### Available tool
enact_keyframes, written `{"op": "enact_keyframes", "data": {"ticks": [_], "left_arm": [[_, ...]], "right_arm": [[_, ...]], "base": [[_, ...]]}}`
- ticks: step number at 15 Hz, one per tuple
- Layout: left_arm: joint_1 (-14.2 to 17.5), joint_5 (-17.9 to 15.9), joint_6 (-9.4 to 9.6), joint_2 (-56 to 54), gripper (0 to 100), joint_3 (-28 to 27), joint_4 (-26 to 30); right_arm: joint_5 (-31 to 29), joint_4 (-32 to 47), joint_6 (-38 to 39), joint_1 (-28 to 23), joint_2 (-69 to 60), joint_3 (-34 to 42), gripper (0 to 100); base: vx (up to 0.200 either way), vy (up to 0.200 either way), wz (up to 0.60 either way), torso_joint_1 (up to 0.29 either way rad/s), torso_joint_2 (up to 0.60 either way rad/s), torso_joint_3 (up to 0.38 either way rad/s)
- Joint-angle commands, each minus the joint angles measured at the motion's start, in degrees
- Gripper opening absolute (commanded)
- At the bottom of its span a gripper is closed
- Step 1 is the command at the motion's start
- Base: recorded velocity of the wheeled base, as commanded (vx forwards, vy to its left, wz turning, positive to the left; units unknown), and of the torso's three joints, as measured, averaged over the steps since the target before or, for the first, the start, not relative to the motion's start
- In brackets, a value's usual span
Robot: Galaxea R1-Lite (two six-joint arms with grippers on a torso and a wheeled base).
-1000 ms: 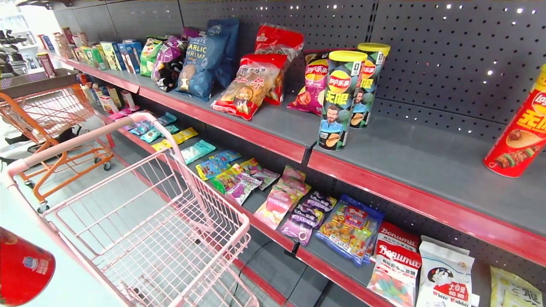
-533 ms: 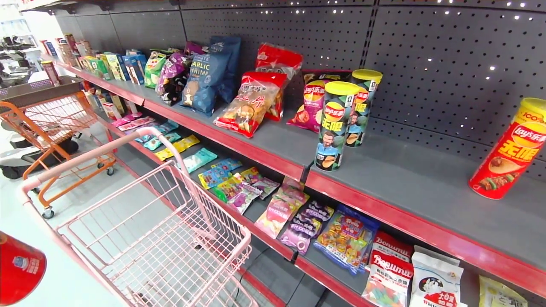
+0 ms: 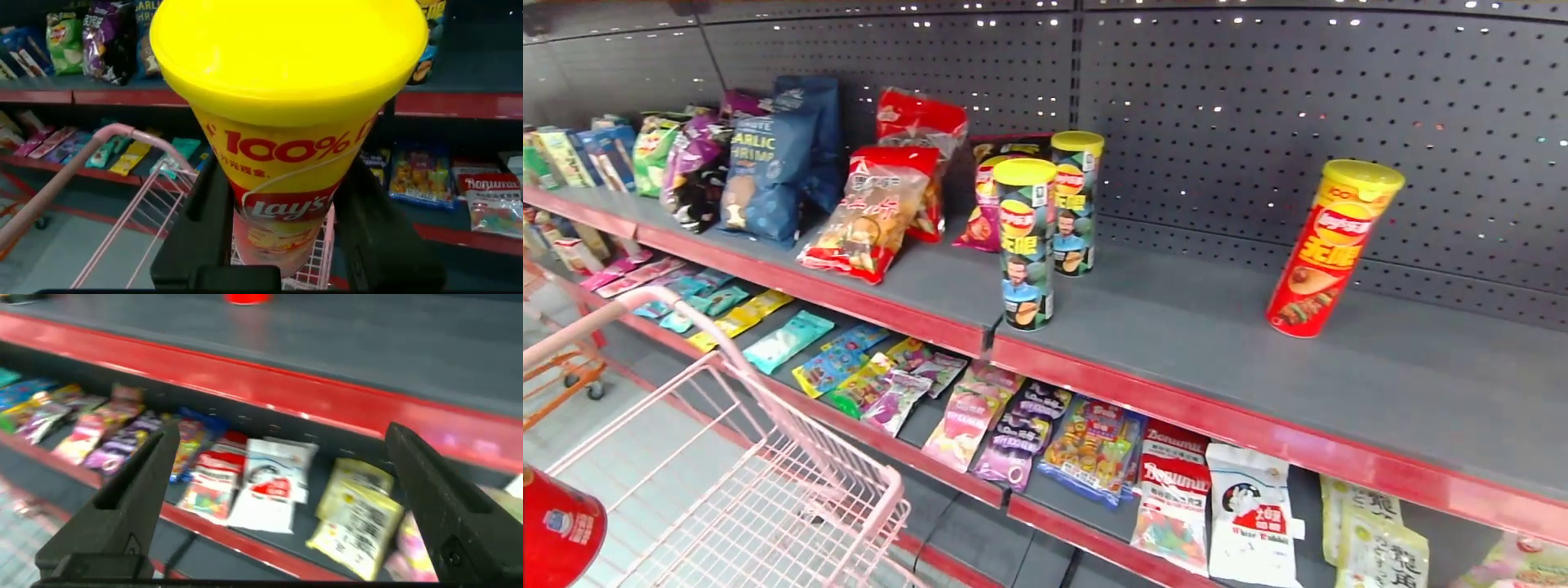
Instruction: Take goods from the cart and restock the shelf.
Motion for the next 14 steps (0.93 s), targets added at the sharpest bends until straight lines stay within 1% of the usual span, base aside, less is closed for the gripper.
{"op": "enact_keyframes", "data": {"ticks": [1,2,3,4,6,8,12,14], "left_arm": [[0.2,2.0,0.12,0.3,0,0.3,0.0],[0.1,3.9,0.12,0.4,0,0.3,0.0],[0.2,4.5,0.12,0.5,0,0.2,0.0],[0.2,4.6,0.56,0.4,0,0.2,0.0],[0.3,5.9,3.55,0.0,0,0.5,0.0],[0.3,6.0,3.64,0.0,0,0.5,0.0],[0.3,5.8,3.90,-0.8,0,1.1,0.0],[0.2,5.7,5.13,-1.7,0,1.3,-0.1]], "right_arm": [[0.0,0.0,0.0,0.0,0.0,0.0,100],[0.0,0.0,0.0,0.0,0.0,0.0,100],[0.0,0.0,0.0,0.0,0.0,0.0,100],[0.0,0.0,0.0,0.0,0.0,0.0,100],[0.0,0.0,0.0,0.0,0.0,0.0,100],[0.0,0.0,0.0,0.0,0.0,0.0,100],[0.0,0.0,-0.1,0.0,0.0,0.0,100],[0.2,0.0,-0.4,0.0,0.0,0.0,100]], "base": [[0.000,0.000,-0.60,0.007,0.00,-0.002],[0.000,0.000,-0.60,0.012,0.01,0.002],[0.000,0.000,-0.60,0.002,0.00,-0.002],[0.000,0.000,-0.60,0.007,0.00,0.002],[0.000,0.000,0.00,0.000,0.00,0.000],[0.000,0.000,0.00,0.000,0.00,0.000],[0.200,0.000,0.00,-0.008,0.00,0.004],[0.000,0.000,0.00,0.000,0.00,0.000]]}}
